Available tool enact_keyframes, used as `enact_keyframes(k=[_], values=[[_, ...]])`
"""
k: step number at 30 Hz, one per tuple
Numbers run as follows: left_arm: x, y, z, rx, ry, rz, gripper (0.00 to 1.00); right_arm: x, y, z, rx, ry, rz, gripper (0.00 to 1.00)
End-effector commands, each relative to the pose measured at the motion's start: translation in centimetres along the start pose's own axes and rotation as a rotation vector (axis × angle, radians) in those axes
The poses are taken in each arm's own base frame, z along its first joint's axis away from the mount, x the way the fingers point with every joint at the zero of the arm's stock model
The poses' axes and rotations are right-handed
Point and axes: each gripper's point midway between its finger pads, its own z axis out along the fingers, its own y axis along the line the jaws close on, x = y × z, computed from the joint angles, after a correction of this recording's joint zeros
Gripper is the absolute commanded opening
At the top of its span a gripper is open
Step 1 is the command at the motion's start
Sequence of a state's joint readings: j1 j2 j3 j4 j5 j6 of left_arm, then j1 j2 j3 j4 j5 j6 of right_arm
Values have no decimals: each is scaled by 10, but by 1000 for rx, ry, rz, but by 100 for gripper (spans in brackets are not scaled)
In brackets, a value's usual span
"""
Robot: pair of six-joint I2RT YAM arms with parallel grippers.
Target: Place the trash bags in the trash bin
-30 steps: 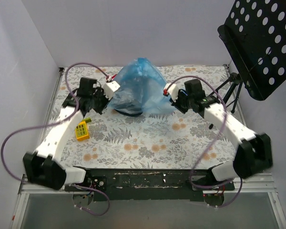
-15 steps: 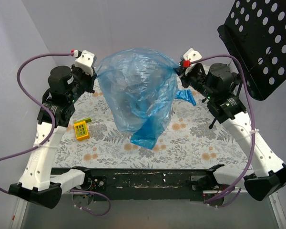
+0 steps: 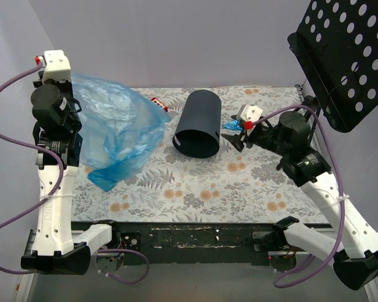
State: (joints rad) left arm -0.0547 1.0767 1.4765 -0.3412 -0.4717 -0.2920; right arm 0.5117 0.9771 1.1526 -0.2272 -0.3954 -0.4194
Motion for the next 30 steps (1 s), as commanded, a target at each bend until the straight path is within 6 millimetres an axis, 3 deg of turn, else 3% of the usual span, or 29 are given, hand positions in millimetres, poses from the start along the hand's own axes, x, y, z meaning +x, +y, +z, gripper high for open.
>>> enact_keyframes(k=[1, 5, 7, 11, 13, 15, 16, 18, 20, 23, 25, 30], values=[[-40, 50, -15, -156, -106, -76, 0, 73, 22, 23, -87, 100, -42, 76], [-39, 44, -21, -95, -88, -74, 0, 131, 18, 52, -61, 202, -82, 83], [-37, 45, -26, -90, -84, -72, 0, 150, 7, 64, -13, 242, -117, 84], [-31, 46, -31, -87, -76, -71, 0, 166, -31, 87, 170, 289, -145, 83], [-27, 54, -33, -110, -66, -74, 0, 169, -44, 92, 235, 306, -127, 75], [-24, 55, -36, -107, -63, -78, 0, 170, -54, 92, 291, 316, -129, 44], [-24, 55, -37, -103, -64, -81, 0, 168, -57, 91, 309, 317, -129, 23], [-26, 55, -38, -97, -63, -85, 0, 164, -60, 87, 335, 332, -116, 2], [-31, 55, -39, -86, -79, -85, 0, 151, -63, 82, 343, 333, -99, 1], [-54, 47, -44, -6, -153, -112, 0, 103, -70, 77, 316, 290, -43, 1], [-73, 30, -48, 113, -202, -145, 0, 80, -65, 73, 247, 309, -6, 1], [-144, -18, -78, 494, -384, -210, 0, 84, -30, 64, 36, 578, 178, 1]])
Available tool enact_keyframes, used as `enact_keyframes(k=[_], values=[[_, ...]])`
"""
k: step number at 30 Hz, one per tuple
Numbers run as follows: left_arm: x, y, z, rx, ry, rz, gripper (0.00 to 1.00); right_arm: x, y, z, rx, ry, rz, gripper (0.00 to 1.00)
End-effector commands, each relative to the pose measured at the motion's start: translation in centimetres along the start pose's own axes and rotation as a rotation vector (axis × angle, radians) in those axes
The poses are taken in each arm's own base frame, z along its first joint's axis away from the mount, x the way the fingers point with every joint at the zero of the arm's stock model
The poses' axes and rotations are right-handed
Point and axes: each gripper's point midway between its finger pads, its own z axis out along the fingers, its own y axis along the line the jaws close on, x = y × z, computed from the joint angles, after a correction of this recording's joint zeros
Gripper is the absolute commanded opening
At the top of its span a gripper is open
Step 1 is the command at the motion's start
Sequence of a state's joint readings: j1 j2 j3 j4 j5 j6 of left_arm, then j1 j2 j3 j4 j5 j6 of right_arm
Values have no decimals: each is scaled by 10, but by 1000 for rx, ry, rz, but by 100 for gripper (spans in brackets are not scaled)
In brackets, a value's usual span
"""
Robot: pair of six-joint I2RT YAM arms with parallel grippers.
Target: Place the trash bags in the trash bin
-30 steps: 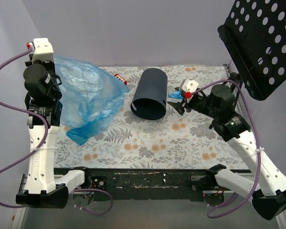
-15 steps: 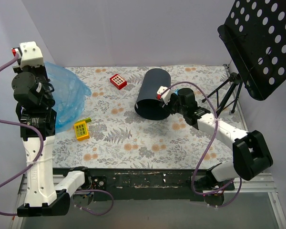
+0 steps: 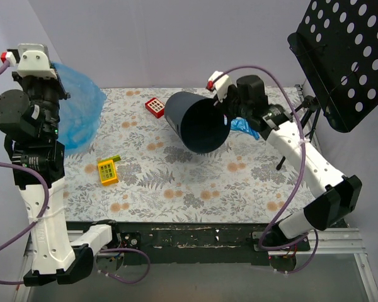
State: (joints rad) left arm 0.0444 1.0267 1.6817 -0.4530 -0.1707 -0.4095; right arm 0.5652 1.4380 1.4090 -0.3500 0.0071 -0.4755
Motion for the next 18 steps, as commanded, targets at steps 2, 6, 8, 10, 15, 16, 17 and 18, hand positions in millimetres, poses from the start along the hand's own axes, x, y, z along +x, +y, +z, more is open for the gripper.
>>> enact_keyframes(k=[2, 6, 8, 10, 15, 16, 17, 18], values=[[-94, -81, -32, 538, -250, -111, 0, -4, 32, -30, -217, 232, 140, 1], [-136, -109, -48, 762, -301, -254, 0, 7, 52, -29, -327, 358, 186, 1], [-150, -118, -53, 845, -316, -286, 0, 8, 57, -27, -354, 389, 211, 1], [-163, -120, -53, 880, -336, -300, 0, 4, 59, -29, -350, 380, 203, 1], [-180, -118, -50, 880, -401, -303, 0, -14, 71, -45, -387, 350, 136, 1], [-179, -118, -49, 879, -401, -303, 0, -15, 75, -47, -397, 349, 115, 1], [-179, -118, -49, 879, -403, -303, 0, -15, 79, -50, -399, 353, 95, 1], [-179, -118, -50, 881, -403, -305, 0, -12, 82, -52, -398, 363, 72, 1]])
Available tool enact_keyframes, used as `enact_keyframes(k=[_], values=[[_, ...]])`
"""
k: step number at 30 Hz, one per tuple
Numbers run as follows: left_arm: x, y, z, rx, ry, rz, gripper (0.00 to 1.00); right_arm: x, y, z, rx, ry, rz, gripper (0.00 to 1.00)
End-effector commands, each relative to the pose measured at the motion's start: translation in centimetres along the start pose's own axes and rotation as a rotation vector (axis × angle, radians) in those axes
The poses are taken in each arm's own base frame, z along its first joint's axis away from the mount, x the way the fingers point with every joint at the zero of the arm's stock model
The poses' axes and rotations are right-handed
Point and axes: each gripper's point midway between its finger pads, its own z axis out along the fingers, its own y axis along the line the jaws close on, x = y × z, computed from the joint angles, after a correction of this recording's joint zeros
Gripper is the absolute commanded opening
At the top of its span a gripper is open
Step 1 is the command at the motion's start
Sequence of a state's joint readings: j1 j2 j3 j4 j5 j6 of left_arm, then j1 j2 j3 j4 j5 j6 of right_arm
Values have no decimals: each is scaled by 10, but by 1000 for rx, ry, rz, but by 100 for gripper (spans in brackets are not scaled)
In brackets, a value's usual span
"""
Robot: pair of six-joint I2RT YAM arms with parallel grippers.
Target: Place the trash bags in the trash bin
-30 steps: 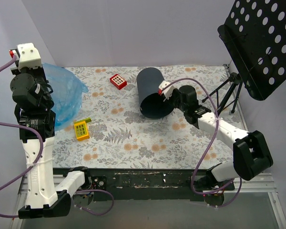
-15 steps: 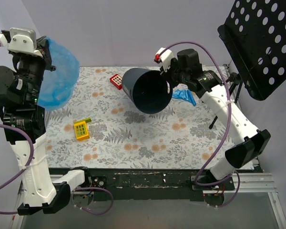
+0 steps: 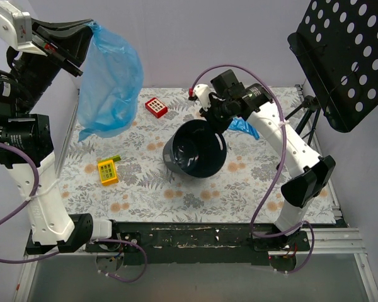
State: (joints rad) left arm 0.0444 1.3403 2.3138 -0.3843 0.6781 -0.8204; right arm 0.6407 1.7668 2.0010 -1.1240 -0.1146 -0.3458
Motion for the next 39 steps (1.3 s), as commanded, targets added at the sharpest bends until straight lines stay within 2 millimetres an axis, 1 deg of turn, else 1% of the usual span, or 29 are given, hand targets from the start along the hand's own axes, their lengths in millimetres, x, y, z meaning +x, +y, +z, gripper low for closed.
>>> enact_keyframes(k=[1, 4, 7, 10, 11, 14, 18, 19, 21, 24, 25, 26, 28, 32, 35, 38, 39], values=[[-1, -9, -1, 40, -7, -34, 0, -2, 28, -32, -17, -11, -87, 1], [-3, -7, 0, 32, -16, -33, 0, -8, 26, -40, 5, -23, -120, 1], [-5, -5, 0, 23, -22, -22, 0, -9, 25, -54, 15, -11, -157, 1], [-6, -5, -2, 14, -24, -13, 0, 3, 27, -61, 18, 8, -159, 1], [-6, -5, -2, 10, -25, -12, 0, 9, 30, -60, 8, 25, -155, 1], [-5, -5, -5, -1, -22, -11, 0, 13, 30, -56, 3, 39, -146, 1], [-7, -4, -7, -13, -26, -6, 0, 14, 32, -32, -34, 86, -130, 1], [-10, -4, -7, -16, -33, 0, 0, 14, 32, -26, -41, 97, -120, 1], [-14, -3, -7, -22, -42, 8, 0, 7, 30, -19, -41, 92, -107, 1], [-22, -1, -6, -31, -65, 24, 0, -11, 26, -16, -26, 59, -107, 40], [-21, 1, -4, -32, -68, 24, 0, -17, 23, -14, -17, 48, -105, 50], [-23, 2, -3, -34, -76, 22, 0, -21, 21, -15, -8, 36, -104, 54], [-20, 7, 1, -38, -78, 7, 0, -26, 20, -14, -1, 20, -94, 60], [-12, 18, 11, -56, -89, -33, 0, -32, 19, -16, 8, -7, -76, 67], [-5, 26, 20, -61, -93, -71, 0, -42, 17, -29, 29, -60, -73, 70], [0, 32, 26, -60, -94, -96, 0, -50, 12, -49, 74, -125, -80, 71], [1, 31, 27, -49, -96, -102, 0, -52, 10, -56, 90, -146, -86, 72]])
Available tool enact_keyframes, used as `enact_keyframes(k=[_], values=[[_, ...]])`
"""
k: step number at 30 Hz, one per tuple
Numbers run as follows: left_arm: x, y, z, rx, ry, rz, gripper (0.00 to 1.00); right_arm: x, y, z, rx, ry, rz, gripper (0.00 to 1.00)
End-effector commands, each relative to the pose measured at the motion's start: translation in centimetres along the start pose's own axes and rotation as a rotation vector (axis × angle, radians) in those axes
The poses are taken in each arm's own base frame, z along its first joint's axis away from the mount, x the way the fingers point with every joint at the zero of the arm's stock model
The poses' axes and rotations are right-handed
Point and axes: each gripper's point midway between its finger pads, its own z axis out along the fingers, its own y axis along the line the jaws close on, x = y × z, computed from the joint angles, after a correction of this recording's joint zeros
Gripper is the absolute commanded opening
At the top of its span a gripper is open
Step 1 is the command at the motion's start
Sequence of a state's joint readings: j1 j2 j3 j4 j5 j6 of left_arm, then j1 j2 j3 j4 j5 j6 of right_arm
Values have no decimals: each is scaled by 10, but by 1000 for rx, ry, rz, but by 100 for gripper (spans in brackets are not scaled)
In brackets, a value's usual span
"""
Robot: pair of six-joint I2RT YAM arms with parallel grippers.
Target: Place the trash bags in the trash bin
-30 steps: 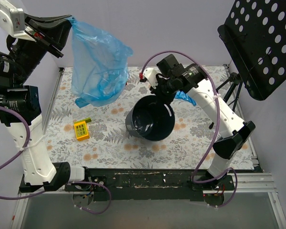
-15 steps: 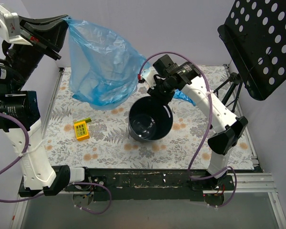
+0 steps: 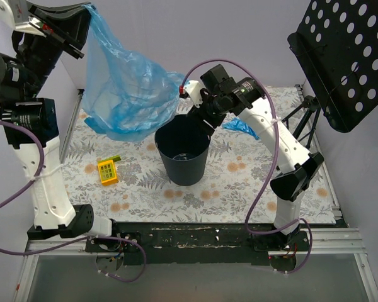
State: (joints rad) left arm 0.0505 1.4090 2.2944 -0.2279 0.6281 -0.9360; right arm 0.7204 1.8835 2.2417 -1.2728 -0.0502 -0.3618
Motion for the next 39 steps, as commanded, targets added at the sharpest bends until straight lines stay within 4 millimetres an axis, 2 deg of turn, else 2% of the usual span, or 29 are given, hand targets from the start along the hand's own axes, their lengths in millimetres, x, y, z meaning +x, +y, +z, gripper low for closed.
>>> enact_keyframes(k=[1, 3, 9, 10, 14, 17, 20, 21, 24, 26, 29, 31, 34, 38, 39], values=[[-4, 4, 6, 1, -28, -35, 0, -29, -13, -62, 117, -211, -11, 72], [-1, 3, 9, 19, -26, -56, 0, -28, -19, -78, 162, -262, -12, 72], [20, 7, 24, 30, -10, -142, 0, -3, -52, -115, 383, -331, 18, 73], [23, 9, 26, 26, -6, -147, 0, -2, -56, -126, 416, -367, 30, 73], [41, -38, 47, 152, 7, -202, 0, 3, -70, -140, 442, -428, 81, 73], [52, -61, 55, 216, 9, -272, 0, 2, -59, -135, 370, -501, 25, 74], [52, -79, 60, 278, -31, -337, 0, 7, -49, -130, 357, -549, -66, 75], [44, -86, 64, 298, -73, -323, 0, 9, -54, -131, 392, -540, -60, 75], [37, -97, 72, 319, -104, -354, 0, 20, -77, -147, 470, -500, 3, 75], [39, -96, 73, 310, -109, -369, 0, 32, -96, -156, 548, -491, 32, 75], [64, -95, 63, 279, -88, -391, 0, 45, -116, -168, 664, -485, 73, 75], [70, -98, 54, 279, -86, -385, 0, 53, -121, -175, 703, -488, 103, 75], [75, -103, 53, 284, -54, -415, 0, 64, -129, -185, 767, -485, 122, 75], [95, -110, 40, 295, -14, -405, 0, 68, -134, -191, 797, -512, 142, 75], [105, -110, 37, 286, 3, -406, 0, 67, -133, -190, 784, -519, 151, 75]])
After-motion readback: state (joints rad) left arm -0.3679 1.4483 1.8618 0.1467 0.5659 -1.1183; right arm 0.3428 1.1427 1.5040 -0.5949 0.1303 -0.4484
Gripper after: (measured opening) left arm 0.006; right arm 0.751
